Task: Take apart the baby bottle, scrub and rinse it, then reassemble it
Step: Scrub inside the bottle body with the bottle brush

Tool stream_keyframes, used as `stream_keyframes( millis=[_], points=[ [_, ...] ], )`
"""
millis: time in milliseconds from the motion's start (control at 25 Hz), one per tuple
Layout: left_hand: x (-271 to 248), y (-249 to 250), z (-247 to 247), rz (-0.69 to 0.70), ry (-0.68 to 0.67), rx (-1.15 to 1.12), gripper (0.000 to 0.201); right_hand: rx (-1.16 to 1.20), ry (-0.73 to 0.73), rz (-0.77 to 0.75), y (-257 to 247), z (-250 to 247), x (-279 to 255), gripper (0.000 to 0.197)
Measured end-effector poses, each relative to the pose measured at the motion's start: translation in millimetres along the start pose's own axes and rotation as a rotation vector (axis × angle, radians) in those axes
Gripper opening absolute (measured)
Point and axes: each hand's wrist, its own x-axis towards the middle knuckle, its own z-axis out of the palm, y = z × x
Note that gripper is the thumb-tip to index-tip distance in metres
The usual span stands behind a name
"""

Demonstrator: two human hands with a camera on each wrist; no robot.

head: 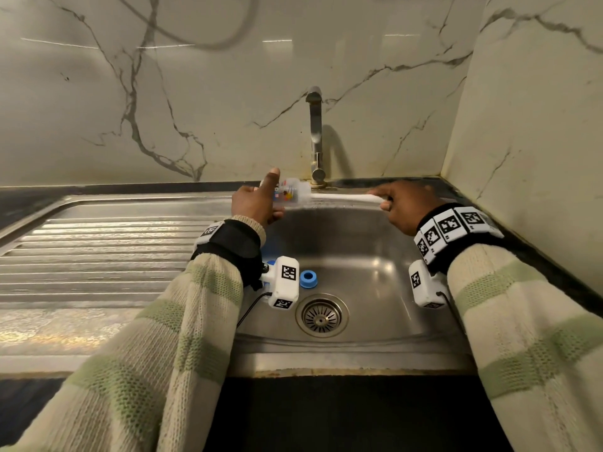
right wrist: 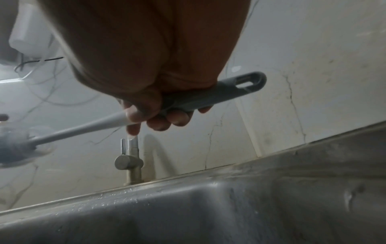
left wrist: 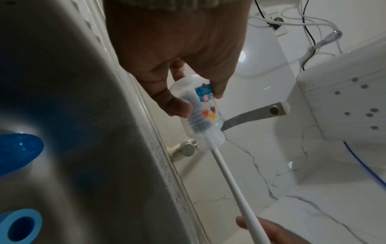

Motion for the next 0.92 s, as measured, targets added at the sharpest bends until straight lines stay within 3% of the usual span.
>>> stream_keyframes(
  millis=[160,320,440,600,800,920],
  points=[
    [3.9,-2.5,0.0,-0.014,0.015,-0.044,0.072,-0.02,0.051,-0.065,-13.1,2.5,-2.7,0.051],
    [7.8,-6.1,-7.0,-0.012,0.008,-0.097,0.061,0.124,-0.002,-0.059,-7.6,5.0,-2.2,0.041],
    [4.0,-7.3,-2.7,-0.026,-0.072,-0.033,0.052,0.021,0.009,0.016,0.5,-2.6,-2.8,0.04],
    [4.5,-2.6,-2.7,-0.041,-0.061,-0.068,0.06,-0.031,0.07,-0.078,-10.2,0.1,-4.6,0.043],
    [8.8,-4.7,-13.2,-0.011,-0.016,-0.055,0.058,0.131,-0.053,-0.075,-8.4,3.1,-2.6,0.041],
    [8.7,-5.3,-8.5,0.019,-0.022,0.051,0.059,-0.042,0.046,-0.023,-4.1,-10.9,-3.7,0.043]
  ],
)
